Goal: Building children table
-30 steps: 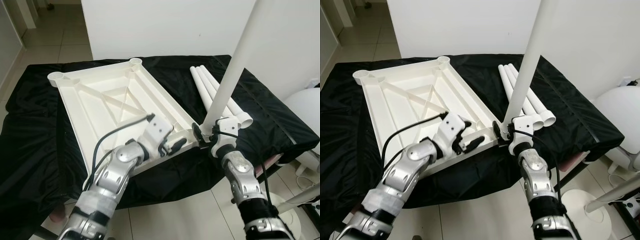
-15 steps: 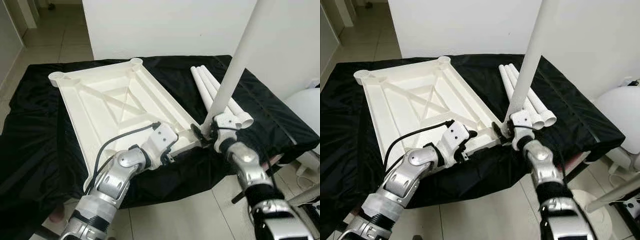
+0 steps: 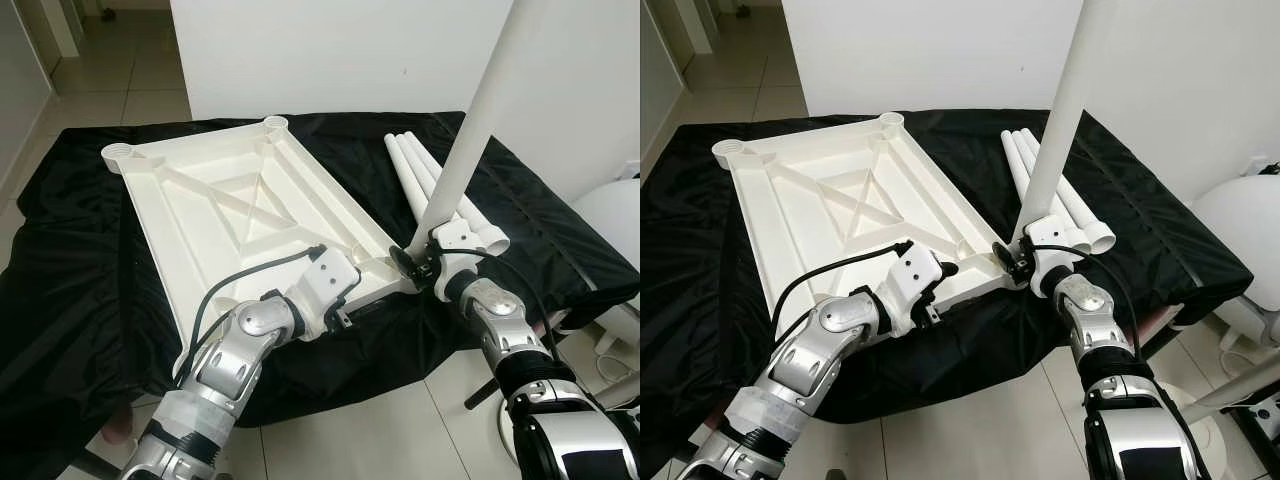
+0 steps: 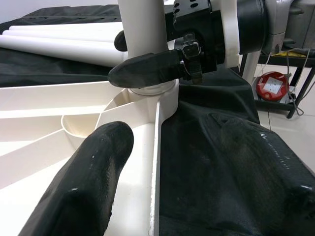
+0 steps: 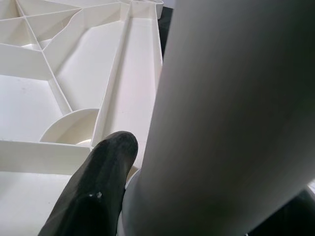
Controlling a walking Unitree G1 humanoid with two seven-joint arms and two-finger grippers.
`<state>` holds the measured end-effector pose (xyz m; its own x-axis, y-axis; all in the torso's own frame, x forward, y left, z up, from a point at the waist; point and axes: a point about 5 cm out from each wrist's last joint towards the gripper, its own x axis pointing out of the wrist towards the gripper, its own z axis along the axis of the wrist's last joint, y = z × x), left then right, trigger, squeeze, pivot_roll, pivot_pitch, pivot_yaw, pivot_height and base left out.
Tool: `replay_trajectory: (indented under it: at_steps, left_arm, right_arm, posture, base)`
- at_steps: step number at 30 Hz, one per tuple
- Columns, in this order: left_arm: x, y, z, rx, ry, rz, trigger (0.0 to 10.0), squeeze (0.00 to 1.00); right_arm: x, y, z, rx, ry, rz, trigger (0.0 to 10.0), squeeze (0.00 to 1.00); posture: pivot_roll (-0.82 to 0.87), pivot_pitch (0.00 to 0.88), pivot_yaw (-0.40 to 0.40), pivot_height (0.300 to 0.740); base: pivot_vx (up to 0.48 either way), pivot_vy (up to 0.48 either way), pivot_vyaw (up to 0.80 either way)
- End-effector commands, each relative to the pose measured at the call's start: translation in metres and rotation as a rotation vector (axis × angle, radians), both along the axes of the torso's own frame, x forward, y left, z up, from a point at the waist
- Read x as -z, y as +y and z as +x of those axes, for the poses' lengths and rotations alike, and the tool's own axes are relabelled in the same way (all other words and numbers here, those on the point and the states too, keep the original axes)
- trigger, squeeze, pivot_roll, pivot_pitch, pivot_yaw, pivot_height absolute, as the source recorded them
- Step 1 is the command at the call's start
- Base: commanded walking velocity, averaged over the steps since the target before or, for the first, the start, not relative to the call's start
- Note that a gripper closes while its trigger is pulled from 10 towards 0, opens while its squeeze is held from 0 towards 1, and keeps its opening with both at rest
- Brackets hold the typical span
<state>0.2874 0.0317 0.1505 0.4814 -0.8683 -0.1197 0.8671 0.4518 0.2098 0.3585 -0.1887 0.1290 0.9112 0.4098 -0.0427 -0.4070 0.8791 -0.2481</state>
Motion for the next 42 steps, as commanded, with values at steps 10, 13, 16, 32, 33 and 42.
replay_trajectory:
  at_steps: [10, 13, 16, 32, 33, 42]
  left_arm:
    - [-0.004, 0.0, 0.003, -0.002, -0.017, 0.009, 10.0, 0.0]
    - [-0.003, 0.0, 0.003, -0.004, -0.018, 0.01, 10.0, 0.0]
    - [-0.003, 0.0, 0.002, -0.008, -0.016, 0.008, 10.0, 0.0]
    - [0.002, 0.002, -0.005, -0.01, 0.0, 0.015, 10.0, 0.0]
    - [0.002, 0.002, -0.005, -0.01, 0.0, 0.015, 10.0, 0.0]
    - [0.003, 0.001, -0.009, -0.005, 0.011, 0.014, 10.0, 0.0]
  right_arm:
    - [0.006, -0.008, 0.001, 0.062, 0.031, 0.033, 10.0, 0.0]
    - [0.008, -0.006, 0.001, 0.107, 0.041, 0.082, 10.0, 0.0]
    - [0.011, -0.001, 0.002, 0.205, 0.041, 0.163, 10.0, 0.0]
    - [0.011, 0.038, -0.008, 0.684, -0.057, 0.388, 10.0, 0.0]
    - [0.011, 0.038, -0.008, 0.684, -0.057, 0.388, 10.0, 0.0]
    - [0.005, 0.05, -0.019, 0.628, -0.12, 0.403, 10.0, 0.0]
  posture:
    - [0.07, 0.0, -0.028, 0.74]
    - [0.07, 0.0, -0.028, 0.74]
    - [0.07, 0.0, -0.034, 0.74]
    - [0.07, 0.0, -0.036, 0.74]
    - [0.07, 0.0, -0.036, 0.74]
    - [0.06, 0.0, -0.033, 0.74]
  base:
    - [0.0, 0.0, 0.0]
    - [0.0, 0.0, 0.0]
    - [0.0, 0.0, 0.0]
    - [0.0, 0.0, 0.0]
    - [0.0, 0.0, 0.0]
    - [0.0, 0.0, 0.0]
